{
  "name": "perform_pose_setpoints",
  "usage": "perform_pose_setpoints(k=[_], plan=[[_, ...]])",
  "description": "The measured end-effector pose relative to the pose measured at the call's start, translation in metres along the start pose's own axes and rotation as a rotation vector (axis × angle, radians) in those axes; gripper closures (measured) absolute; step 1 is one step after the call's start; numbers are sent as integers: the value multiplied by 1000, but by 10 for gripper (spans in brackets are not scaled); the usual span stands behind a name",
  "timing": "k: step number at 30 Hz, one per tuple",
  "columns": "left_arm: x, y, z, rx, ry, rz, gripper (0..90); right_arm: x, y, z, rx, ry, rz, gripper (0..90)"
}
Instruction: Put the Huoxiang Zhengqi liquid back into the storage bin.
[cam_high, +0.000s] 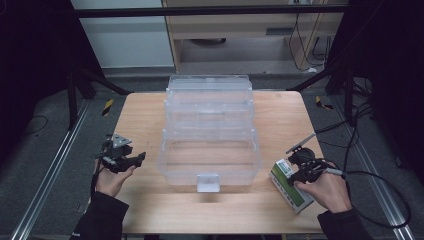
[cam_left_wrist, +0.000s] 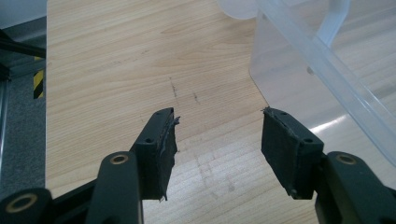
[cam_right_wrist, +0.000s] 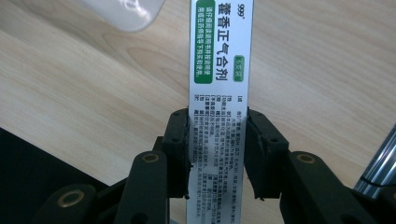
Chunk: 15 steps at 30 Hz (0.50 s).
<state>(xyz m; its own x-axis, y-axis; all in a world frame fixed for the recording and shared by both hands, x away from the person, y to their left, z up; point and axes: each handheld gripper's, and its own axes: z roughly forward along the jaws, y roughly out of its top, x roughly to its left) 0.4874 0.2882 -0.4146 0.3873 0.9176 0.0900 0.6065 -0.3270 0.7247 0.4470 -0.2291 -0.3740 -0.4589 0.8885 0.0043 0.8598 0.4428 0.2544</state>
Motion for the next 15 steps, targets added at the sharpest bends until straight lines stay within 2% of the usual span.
perform_pose_setpoints(k=[2, 7, 15], plan=[[0, 0, 0, -1, 0, 0, 440, -1, 2, -7, -27, -6, 12, 641], [1, 0, -1, -2, 1, -3, 439, -3, 7, -20, -78, -18, 8, 641], [1, 0, -1, 0, 2, -3, 439, -5, 15, -41, -122, -26, 17, 642]])
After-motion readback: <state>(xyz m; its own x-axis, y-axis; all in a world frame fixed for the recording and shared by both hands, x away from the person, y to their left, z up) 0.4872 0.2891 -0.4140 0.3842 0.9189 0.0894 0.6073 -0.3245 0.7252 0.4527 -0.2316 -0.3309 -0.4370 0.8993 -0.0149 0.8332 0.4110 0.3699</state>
